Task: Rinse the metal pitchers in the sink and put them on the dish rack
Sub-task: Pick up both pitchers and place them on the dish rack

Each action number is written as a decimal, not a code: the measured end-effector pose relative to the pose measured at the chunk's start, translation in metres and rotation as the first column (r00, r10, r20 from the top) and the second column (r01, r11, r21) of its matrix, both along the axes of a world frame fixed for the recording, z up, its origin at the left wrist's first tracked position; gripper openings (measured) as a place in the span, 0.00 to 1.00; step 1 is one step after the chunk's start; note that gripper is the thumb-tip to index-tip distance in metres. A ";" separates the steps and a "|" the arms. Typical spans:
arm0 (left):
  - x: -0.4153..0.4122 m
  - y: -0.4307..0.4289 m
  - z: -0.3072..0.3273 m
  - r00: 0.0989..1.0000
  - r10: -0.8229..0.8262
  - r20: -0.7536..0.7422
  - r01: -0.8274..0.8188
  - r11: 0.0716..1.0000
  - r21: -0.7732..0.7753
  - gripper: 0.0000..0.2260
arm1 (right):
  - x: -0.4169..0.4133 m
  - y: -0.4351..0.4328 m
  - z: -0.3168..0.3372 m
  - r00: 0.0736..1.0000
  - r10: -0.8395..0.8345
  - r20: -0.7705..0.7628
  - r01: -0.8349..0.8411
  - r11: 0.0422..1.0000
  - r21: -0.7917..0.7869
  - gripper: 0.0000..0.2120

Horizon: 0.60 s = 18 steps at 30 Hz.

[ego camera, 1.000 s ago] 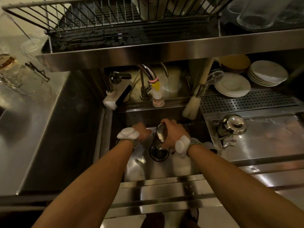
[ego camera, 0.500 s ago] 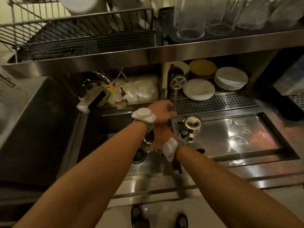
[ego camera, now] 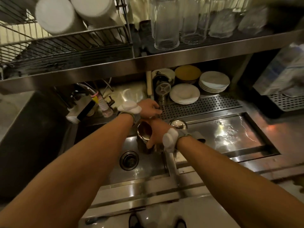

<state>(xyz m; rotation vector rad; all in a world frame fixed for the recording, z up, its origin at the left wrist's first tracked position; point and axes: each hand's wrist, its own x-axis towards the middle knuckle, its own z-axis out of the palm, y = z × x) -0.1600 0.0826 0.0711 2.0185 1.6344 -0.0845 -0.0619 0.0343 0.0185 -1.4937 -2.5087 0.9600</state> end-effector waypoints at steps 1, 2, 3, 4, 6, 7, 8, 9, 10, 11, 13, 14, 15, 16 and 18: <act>-0.002 0.001 0.005 1.000 0.012 0.007 -0.012 1.000 0.019 0.18 | 0.004 0.004 0.010 0.999 -0.021 -0.025 0.022 1.000 0.013 0.46; -0.004 0.003 0.011 0.999 0.030 0.036 -0.031 0.999 0.032 0.17 | 0.009 0.008 0.021 0.998 -0.036 -0.050 0.038 0.999 0.033 0.44; -0.004 0.006 0.017 0.995 0.052 0.081 -0.055 0.998 0.039 0.17 | 0.013 0.011 0.031 0.997 -0.043 -0.065 0.046 0.998 0.053 0.43; -0.005 0.008 0.023 0.989 0.077 0.126 -0.083 0.995 0.048 0.17 | 0.017 0.015 0.041 0.996 -0.043 -0.073 0.049 0.996 0.079 0.43; -0.005 0.012 0.035 0.974 0.115 0.195 -0.135 0.987 0.090 0.17 | 0.024 0.022 0.059 0.997 -0.037 -0.067 0.046 0.990 0.134 0.42; -0.005 0.014 0.040 0.970 0.124 0.210 -0.151 0.982 0.114 0.18 | 0.028 0.024 0.066 0.998 -0.038 -0.052 0.046 0.985 0.169 0.43; -0.004 0.015 0.043 0.968 0.126 0.216 -0.157 0.978 0.134 0.20 | 0.033 0.028 0.070 0.998 -0.048 -0.030 0.053 0.979 0.196 0.44; -0.004 0.017 0.045 0.968 0.126 0.219 -0.160 0.977 0.144 0.21 | 0.038 0.031 0.073 0.998 -0.056 -0.018 0.058 0.973 0.223 0.45; -0.004 0.017 0.044 0.969 0.123 0.214 -0.156 0.977 0.146 0.21 | 0.044 0.034 0.073 0.997 -0.072 -0.007 0.072 0.969 0.236 0.46; -0.001 0.018 0.042 0.973 0.119 0.200 -0.150 0.978 0.148 0.20 | 0.053 0.036 0.073 0.996 -0.090 0.005 0.086 0.964 0.253 0.46; 0.005 0.016 0.034 0.984 0.101 0.149 -0.121 0.984 0.134 0.16 | 0.070 0.038 0.071 0.992 -0.120 0.037 0.106 0.958 0.268 0.47; 0.011 0.016 0.029 0.991 0.076 0.111 -0.089 0.990 0.113 0.13 | 0.079 0.039 0.072 0.989 -0.142 0.049 0.123 0.954 0.274 0.47; 0.018 0.015 0.023 0.996 0.045 0.075 -0.052 0.994 0.095 0.12 | 0.089 0.040 0.071 0.986 -0.161 0.051 0.140 0.949 0.283 0.46; 0.026 0.013 0.017 0.999 0.024 0.047 -0.028 0.996 0.079 0.12 | 0.098 0.040 0.071 0.983 -0.179 0.044 0.159 0.946 0.283 0.45; 0.042 0.008 0.007 1.000 -0.016 0.004 0.016 0.998 0.054 0.16 | 0.118 0.039 0.071 0.978 -0.208 0.010 0.196 0.939 0.284 0.44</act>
